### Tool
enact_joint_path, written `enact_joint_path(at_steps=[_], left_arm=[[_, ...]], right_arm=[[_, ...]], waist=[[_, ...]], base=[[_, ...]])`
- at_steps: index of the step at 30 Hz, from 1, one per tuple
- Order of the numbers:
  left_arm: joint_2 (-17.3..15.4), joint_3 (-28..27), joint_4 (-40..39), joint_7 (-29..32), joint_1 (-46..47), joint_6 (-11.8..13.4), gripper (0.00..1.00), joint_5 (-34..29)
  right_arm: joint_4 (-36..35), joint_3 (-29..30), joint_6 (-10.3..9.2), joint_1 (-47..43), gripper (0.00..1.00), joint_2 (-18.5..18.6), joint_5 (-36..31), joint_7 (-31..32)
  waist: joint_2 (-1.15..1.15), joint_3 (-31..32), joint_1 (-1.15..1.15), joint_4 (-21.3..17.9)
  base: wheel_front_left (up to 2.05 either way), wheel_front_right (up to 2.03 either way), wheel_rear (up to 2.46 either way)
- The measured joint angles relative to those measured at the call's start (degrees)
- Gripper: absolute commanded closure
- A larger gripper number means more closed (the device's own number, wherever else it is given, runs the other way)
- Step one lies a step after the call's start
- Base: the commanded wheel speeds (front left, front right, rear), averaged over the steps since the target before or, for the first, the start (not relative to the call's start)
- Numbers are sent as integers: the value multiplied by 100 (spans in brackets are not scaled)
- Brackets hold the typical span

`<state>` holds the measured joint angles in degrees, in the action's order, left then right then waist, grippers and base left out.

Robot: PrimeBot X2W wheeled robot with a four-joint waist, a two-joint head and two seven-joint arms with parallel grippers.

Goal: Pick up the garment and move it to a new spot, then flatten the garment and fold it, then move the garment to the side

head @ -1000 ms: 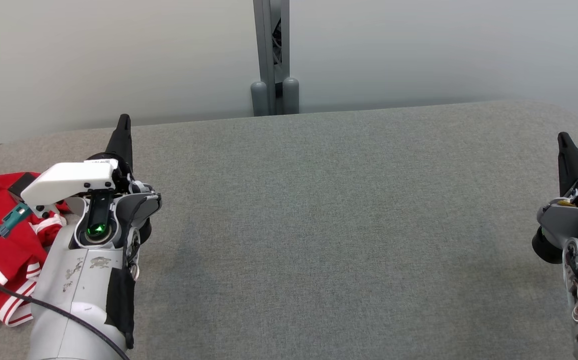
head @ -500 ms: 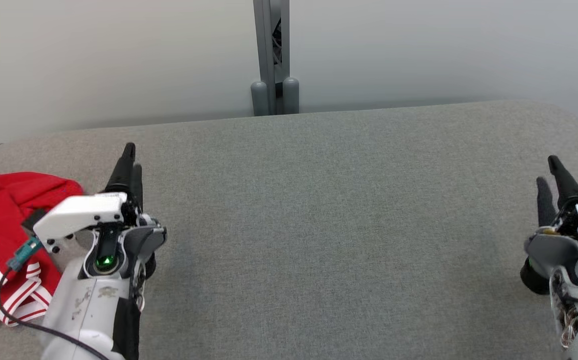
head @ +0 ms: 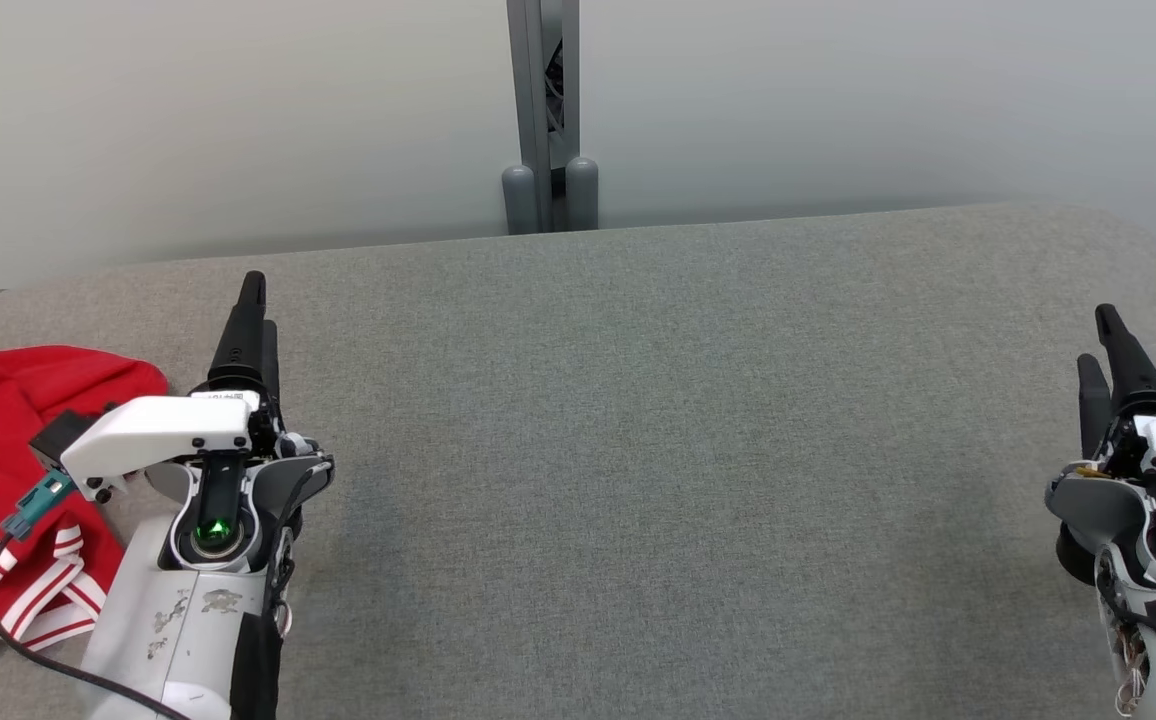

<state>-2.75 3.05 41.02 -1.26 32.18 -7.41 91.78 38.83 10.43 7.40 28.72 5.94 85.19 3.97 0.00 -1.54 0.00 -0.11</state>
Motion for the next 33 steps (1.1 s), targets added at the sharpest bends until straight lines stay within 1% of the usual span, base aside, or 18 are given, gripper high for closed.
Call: enact_joint_path(at_steps=[2,6,12,17,26,33], left_arm=[[-22,12,-101,-52,-40,1,0,-154],[-37,-27,-359,-132,-116,0,0,-743],[-42,-54,-753,-238,-266,43,0,-1779],[-105,-18,-1028,-318,-419,102,0,-2507],[-338,125,-1440,-372,-771,304,0,-3573],[-465,215,-1677,-338,-991,446,0,-4189]], right_arm=[[-120,-46,0,-9,0,26,-143,-52],[-361,-153,0,-74,0,100,-581,-160],[-768,-293,0,-143,0,190,-1491,-314],[-1055,-438,0,-259,0,266,-2294,-428],[-1434,-783,1,-442,0,387,-3573,-628],[-1566,-989,1,-604,0,398,-4147,-755]], waist=[[0,2,0,1],[0,5,0,2],[0,17,0,9],[0,39,0,14],[0,70,0,39],[0,103,0,50]], base=[[0,0,0],[0,0,0],[0,0,0],[0,0,0],[0,0,0],[0,0,0]])
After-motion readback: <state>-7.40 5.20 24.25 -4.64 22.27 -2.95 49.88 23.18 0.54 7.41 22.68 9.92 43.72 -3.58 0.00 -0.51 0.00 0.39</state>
